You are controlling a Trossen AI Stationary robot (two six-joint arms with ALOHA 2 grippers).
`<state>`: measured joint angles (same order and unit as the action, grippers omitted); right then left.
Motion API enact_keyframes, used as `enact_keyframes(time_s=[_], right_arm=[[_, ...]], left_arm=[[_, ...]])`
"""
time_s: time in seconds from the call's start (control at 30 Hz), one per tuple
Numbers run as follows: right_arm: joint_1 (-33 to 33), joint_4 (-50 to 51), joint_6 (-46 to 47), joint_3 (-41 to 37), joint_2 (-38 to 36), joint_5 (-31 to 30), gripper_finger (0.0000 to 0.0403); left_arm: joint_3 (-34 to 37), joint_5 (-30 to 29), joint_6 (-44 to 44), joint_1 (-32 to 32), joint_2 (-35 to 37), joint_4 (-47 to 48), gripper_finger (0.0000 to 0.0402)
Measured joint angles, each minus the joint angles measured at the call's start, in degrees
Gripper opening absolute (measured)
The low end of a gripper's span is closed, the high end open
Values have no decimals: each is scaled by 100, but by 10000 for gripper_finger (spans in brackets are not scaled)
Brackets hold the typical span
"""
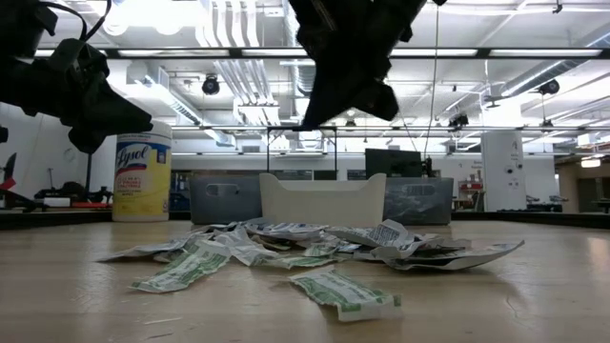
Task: Pick & Place First Aid Supplies
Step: Put the blue alcohol pad into the right black bin
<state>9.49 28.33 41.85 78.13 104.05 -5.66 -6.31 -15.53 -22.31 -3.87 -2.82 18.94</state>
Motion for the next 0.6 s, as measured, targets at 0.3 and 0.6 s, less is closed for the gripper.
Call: enact_keyframes(time_s=[0.3,0.6], right_arm=[[-224,-1294,-888,27,396,1344,8],[-478,-1409,-888,31,457,1372,36]], left_arm=[[1,-2,22,-1,0,0,94],[0,-2,1181,0,1,0,94]])
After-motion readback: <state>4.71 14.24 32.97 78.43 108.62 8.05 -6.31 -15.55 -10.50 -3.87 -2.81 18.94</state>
